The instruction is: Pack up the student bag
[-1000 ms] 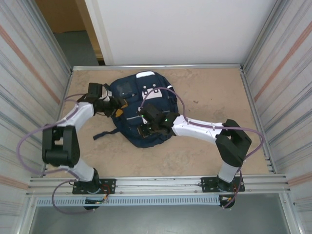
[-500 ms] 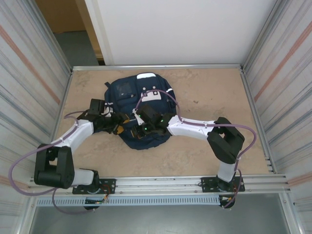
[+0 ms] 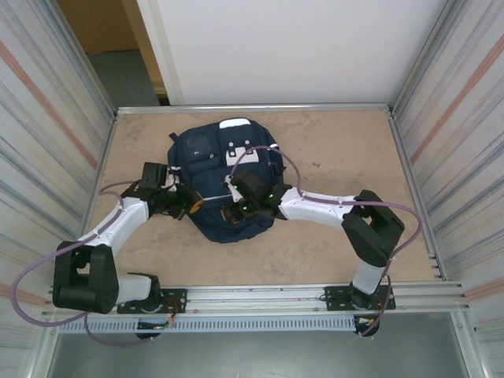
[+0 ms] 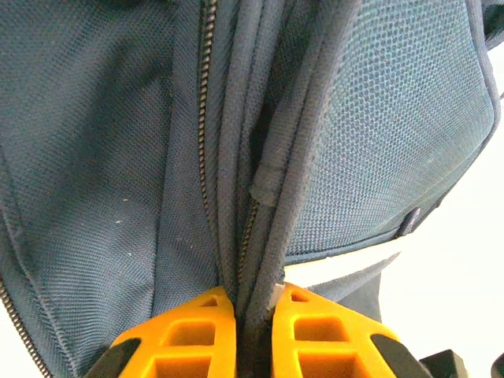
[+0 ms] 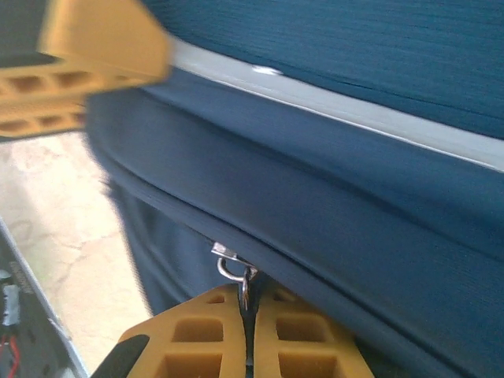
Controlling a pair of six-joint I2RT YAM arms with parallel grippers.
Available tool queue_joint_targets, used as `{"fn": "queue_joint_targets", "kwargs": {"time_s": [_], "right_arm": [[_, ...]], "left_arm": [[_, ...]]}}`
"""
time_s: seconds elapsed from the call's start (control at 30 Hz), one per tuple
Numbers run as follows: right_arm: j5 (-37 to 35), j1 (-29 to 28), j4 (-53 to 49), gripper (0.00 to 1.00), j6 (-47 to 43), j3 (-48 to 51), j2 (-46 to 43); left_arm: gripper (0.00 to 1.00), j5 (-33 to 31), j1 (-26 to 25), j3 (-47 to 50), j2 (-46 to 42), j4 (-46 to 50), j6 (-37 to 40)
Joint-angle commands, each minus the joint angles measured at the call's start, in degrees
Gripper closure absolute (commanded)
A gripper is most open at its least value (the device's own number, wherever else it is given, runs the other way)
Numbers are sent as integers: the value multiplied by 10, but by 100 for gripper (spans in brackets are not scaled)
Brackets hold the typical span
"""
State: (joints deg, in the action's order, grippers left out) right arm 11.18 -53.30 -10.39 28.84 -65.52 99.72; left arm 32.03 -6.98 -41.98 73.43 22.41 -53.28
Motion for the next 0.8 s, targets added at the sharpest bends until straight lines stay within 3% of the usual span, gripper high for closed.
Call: {"fn": "queue_joint_targets", "kwargs": {"time_s": [0.0,0.17,0.27,0.33,0.43,0.47,0.6,0.77], "right_arm": [[-74,37,-82,100,-32,52,-57],[-118,94,-108,100,-46,97,-89],[-119,112,-99,100,-62,118,-104],[-103,113,-97,100,-77,116,-112],[-44,97,-66,100,-96,120,-126],[-34,88,-56,100,-99,117,-127],[-29,40,-53,100,-101,79,-116],[-13,4,-3,100,-73,38,-68]], "left_arm": [[100,-9,43,-20,3,36,50],[100,-14,63,-55,47,45,90],[100,-46,65,-152,119,125,169],[100,-78,67,-211,164,166,202],[100,-77,79,-277,208,171,204],[97,-82,82,-297,218,171,204],[68,-98,83,-342,230,178,198],[58,-80,80,-273,146,182,158]]}}
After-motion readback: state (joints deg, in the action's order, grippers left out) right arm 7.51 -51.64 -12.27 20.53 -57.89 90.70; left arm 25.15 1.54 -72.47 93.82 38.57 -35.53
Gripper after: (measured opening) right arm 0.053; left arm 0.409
